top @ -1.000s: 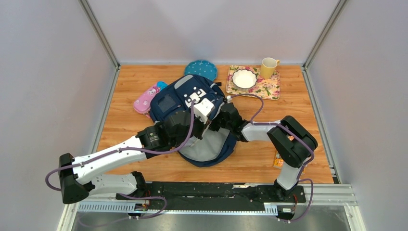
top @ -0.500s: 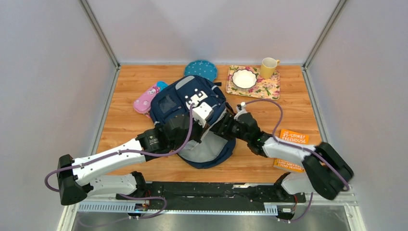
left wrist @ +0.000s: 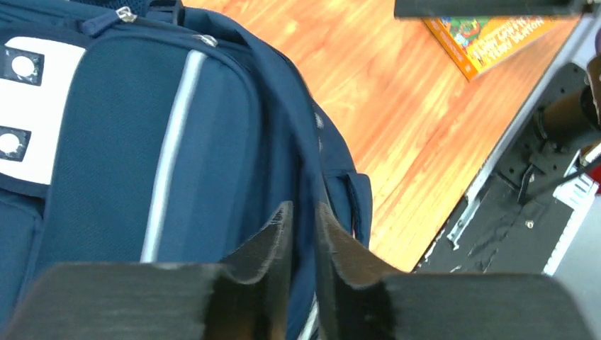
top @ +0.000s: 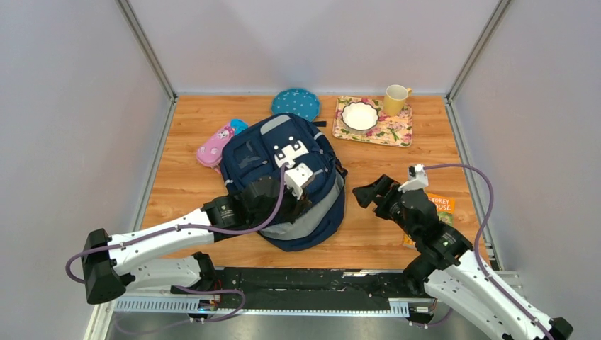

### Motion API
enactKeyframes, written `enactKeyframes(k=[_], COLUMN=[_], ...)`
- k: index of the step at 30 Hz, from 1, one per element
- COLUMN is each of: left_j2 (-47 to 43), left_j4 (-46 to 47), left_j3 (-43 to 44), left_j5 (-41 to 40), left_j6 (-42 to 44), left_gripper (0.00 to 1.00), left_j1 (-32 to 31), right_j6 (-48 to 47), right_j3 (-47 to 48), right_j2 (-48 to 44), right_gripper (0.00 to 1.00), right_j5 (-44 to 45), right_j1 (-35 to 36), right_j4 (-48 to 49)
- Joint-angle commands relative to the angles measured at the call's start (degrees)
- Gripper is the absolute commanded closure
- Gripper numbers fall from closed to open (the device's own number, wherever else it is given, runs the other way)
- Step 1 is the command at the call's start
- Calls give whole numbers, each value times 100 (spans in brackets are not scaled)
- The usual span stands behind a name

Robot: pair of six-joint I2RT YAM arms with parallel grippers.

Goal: Pack the student bag
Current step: Pick up the book from the center of the board.

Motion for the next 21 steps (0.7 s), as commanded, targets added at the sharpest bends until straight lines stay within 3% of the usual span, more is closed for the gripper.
enactKeyframes(k=[1,4,5,6,11,13,16,21], left_j2=[-311,-417,-435,-470,-584,-654,-716,-585], left_j4=[162,249,258,250,126,179,267,338], left_j3=[-46,-55,-46,-28,25,-19,-98,-125], left_j5=[462,463,463,445,410,445,471,550], left_j6=[-209,-262,-253,-253,-315,-367,-385,-385], left_gripper=[66,44,32,29,28,28,27,27], left_j1=[-4,-12,-12,-12,-12,-12,-13,-12], right_j6=[-446,-640,-649,-614,-1263,-1483,-1335,-931], right_j3=[682,1165,1307,1413,1589,1598,1853,1679], right_j2=[-78,325,423,502,511,722,1380,2110], right_gripper=[6,5,5,5,4,2,0,0], right_j5=[1530,1874,1944,2136,1692,1698,1848,1153], right_j1=[-252,-647,-970,-1173,-3112,-3573,-4364,-5516], right_j4=[-2001,-2626,-2786,-3118,-3165,-3209,-3472,-3385])
